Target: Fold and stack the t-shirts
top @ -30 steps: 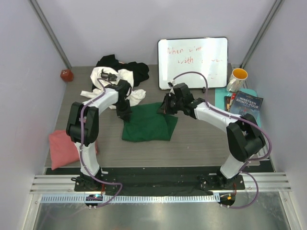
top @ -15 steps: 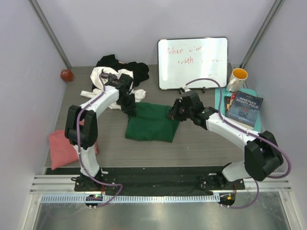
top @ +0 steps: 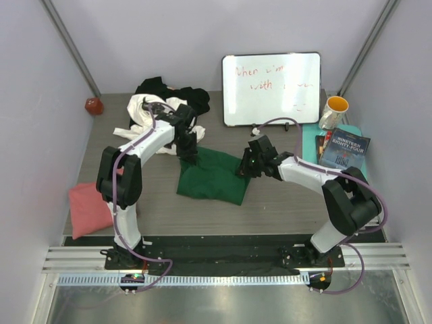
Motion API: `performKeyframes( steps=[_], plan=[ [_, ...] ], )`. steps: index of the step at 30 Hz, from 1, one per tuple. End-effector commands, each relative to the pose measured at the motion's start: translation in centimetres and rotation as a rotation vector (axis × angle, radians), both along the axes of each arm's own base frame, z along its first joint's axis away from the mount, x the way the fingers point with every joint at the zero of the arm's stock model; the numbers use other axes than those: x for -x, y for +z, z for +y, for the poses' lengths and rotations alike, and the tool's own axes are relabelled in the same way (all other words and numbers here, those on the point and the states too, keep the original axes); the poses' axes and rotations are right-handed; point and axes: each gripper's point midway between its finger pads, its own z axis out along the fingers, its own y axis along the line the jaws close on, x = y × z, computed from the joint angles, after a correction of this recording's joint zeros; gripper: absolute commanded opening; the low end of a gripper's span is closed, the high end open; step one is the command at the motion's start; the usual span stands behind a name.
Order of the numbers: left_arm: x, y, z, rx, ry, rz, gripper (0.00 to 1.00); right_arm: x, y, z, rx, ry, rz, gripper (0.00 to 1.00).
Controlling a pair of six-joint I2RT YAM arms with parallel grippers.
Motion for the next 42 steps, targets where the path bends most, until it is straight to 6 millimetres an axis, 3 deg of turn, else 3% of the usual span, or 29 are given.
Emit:
performKeyframes(
  steps=[1, 3, 4, 7, 12, 16, 19, 22, 23, 28, 31, 37, 41, 42],
  plan=[
    [-0.6, -1.6, 1.0, -0.070, 0.004, 0.020, 0.02, -2.3, 0.1, 0.3, 0.025, -0.039, -0.062, 0.18],
    [-1.0, -2.1, 2.0, -0.132, 0.029, 0.016, 0.09, -2.3, 0.0, 0.1, 0.037, -0.044, -0.049, 0.27],
    [-0.8, -2.2, 2.4, -0.155, 0.037, 0.021, 0.19, -2.0, 0.0, 0.0, 0.041, -0.043, -0.045, 0.28],
    [-1.1, -2.0, 3.7, -0.220, 0.049, -0.004, 0.29, -2.3, 1.2, -1.5, 0.079, -0.095, -0.101, 0.30],
    [-1.0, -1.4, 4.4, -0.235, 0.056, -0.028, 0.32, -2.8, 4.4, -2.4, 0.094, -0.112, -0.176, 0.31],
    [-1.1, 0.9, 4.9, -0.231, 0.084, -0.084, 0.33, -3.0, 7.0, -2.3, 0.088, -0.101, -0.208, 0.31],
    [-0.8, 2.0, 6.4, -0.273, 0.125, -0.118, 0.40, -2.7, 8.2, -2.5, 0.073, -0.116, -0.221, 0.35],
    [-0.4, 1.5, 7.2, -0.244, 0.160, -0.109, 0.52, -2.2, 7.5, -2.5, 0.060, -0.117, -0.193, 0.53],
    [-0.5, 1.6, 7.7, -0.218, 0.183, -0.111, 0.52, -2.0, 7.2, -2.4, 0.055, -0.113, -0.185, 0.53],
    [-0.1, 0.8, 6.2, 0.001, 0.203, -0.049, 0.56, -1.1, 5.7, -0.9, -0.030, -0.086, -0.131, 0.57],
    [-0.1, 0.4, 5.4, 0.065, 0.192, -0.033, 0.60, -0.5, 4.5, -1.2, -0.046, -0.114, -0.112, 0.71],
    [0.4, -0.1, 2.2, 0.262, 0.119, 0.022, 0.63, 1.1, 3.2, -2.0, -0.097, -0.156, -0.110, 0.68],
    [0.6, -0.5, 2.1, 0.292, 0.125, 0.044, 0.65, 2.9, 0.7, -3.0, -0.111, -0.192, -0.066, 0.69],
    [0.7, -0.9, 2.2, 0.296, 0.133, 0.055, 0.65, 3.2, 1.0, -2.4, -0.157, -0.175, -0.064, 0.69]
  ],
)
